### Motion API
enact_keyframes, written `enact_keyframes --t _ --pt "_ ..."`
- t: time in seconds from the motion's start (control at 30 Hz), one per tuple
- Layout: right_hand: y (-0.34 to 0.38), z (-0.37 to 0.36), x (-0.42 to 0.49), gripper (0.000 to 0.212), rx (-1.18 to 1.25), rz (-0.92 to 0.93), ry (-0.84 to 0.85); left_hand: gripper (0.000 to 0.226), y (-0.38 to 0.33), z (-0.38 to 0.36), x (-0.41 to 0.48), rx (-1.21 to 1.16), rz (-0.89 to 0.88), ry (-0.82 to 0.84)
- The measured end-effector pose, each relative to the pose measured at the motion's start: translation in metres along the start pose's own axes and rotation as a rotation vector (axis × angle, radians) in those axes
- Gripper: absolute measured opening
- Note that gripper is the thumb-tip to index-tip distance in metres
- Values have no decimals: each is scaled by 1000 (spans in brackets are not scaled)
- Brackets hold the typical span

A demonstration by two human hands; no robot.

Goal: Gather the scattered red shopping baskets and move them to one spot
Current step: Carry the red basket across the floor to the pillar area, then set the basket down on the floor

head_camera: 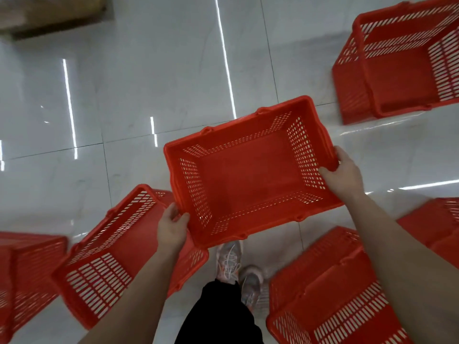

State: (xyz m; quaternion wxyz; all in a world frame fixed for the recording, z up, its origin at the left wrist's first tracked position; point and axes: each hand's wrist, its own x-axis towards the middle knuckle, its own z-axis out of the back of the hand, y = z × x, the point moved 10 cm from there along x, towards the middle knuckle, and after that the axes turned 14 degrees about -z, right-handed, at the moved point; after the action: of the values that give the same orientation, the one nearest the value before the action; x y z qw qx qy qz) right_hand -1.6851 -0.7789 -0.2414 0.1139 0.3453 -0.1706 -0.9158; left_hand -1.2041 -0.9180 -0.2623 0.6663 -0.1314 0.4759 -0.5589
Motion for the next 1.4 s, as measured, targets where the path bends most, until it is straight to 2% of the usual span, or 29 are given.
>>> enact_keyframes --t 0.2,0.37,0.6,0.77,0.9,1.03,1.27,1.4 --pt "15 1 -48 68 -333 -91 -12 55 -23 14 -25 155 20 127" --pt "96 -15 -169 71 -580 122 125 73 -73 73 -78 294 -36 204" --pt "226 -26 -393 79 -845 458 218 80 -134 267 -188 472 -136 89" --pt "290 -47 -565 81 -974 615 271 74 -140 428 -294 488 -111 -45" --pt "337 -86 -700 80 -1026 791 278 83 -104 548 -372 448 -10 -171" --pt "368 -151 -810 82 -1081 926 278 85 -37 650 -430 397 93 -285" --pt "412 -277 -947 82 -1077 939 260 84 83 816 -480 349 180 -384" --pt "425 -329 -1001 78 -1047 939 262 83 131 880 -481 336 190 -376"
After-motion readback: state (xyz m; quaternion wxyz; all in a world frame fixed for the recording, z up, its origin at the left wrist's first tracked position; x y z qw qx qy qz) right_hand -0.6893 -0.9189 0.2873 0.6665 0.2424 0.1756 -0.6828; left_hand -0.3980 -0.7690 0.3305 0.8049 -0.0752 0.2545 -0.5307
